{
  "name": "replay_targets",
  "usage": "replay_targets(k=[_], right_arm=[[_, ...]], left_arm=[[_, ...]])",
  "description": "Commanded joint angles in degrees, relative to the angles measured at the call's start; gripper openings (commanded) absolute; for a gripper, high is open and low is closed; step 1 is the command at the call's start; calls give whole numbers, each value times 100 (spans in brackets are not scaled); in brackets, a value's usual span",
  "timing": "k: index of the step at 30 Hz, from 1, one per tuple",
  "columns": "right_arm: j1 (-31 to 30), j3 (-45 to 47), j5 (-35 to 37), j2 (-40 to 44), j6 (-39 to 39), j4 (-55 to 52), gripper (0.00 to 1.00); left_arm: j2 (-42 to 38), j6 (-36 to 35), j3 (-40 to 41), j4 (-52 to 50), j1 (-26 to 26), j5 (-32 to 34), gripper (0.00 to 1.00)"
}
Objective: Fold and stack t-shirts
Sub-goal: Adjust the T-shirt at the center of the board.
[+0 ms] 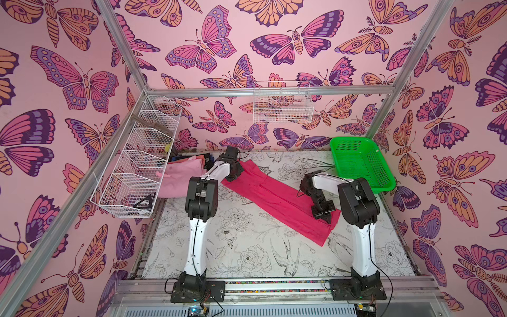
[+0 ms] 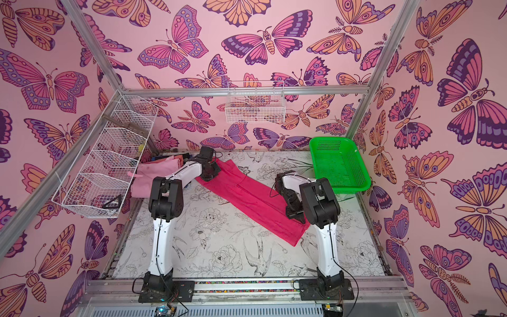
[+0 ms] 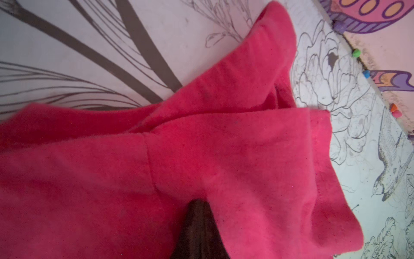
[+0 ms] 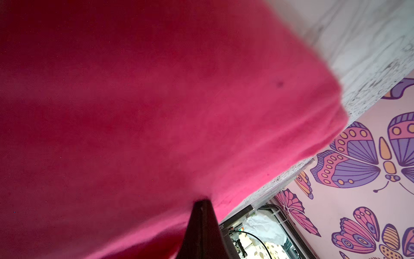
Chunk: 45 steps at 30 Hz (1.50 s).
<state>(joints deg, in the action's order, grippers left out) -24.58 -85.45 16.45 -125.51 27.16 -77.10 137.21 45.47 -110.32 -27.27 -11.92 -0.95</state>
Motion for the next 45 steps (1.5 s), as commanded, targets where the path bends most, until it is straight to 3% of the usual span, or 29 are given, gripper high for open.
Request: replay_targets(k=[1, 26, 45], right_arm=[[-130, 214, -561, -155, 7, 207, 0], [-955, 578, -1081, -185, 268, 219, 0], [-2040, 745, -1615, -304, 652, 222, 0]], left_arm=[[578, 23, 22, -359, -14, -225, 0], [974, 85, -564, -362, -176, -538, 0], [1225, 177, -920, -366, -316, -700, 0]])
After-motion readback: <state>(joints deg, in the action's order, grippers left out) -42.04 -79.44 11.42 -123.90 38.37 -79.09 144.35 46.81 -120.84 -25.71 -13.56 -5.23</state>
